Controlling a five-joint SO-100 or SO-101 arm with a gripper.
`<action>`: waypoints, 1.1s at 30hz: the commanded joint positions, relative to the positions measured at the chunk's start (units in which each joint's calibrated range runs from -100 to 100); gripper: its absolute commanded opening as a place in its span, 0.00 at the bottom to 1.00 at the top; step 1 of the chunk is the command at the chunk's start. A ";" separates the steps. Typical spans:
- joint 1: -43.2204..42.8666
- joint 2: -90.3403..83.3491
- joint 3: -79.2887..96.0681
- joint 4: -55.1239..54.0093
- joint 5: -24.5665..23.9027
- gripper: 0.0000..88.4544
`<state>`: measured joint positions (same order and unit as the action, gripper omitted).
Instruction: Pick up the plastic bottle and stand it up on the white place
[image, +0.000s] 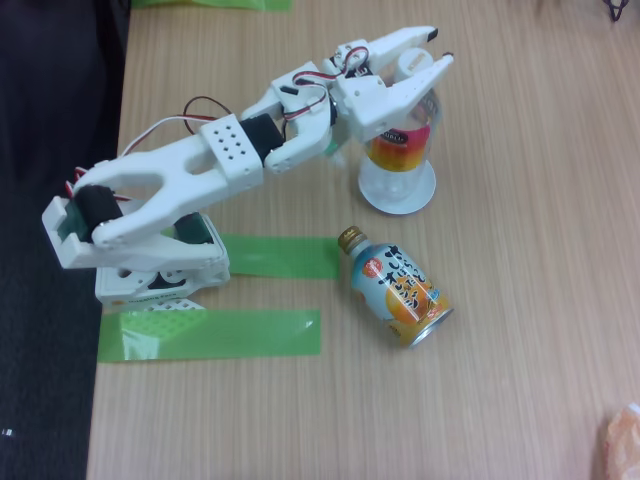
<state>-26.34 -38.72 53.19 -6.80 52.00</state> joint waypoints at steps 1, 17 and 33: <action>-0.48 0.96 -4.61 -0.41 0.14 0.08; -2.55 2.81 -6.15 -0.41 0.09 0.08; -2.26 5.16 -6.88 -0.93 0.09 0.08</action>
<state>-28.88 -34.68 50.02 -6.80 52.00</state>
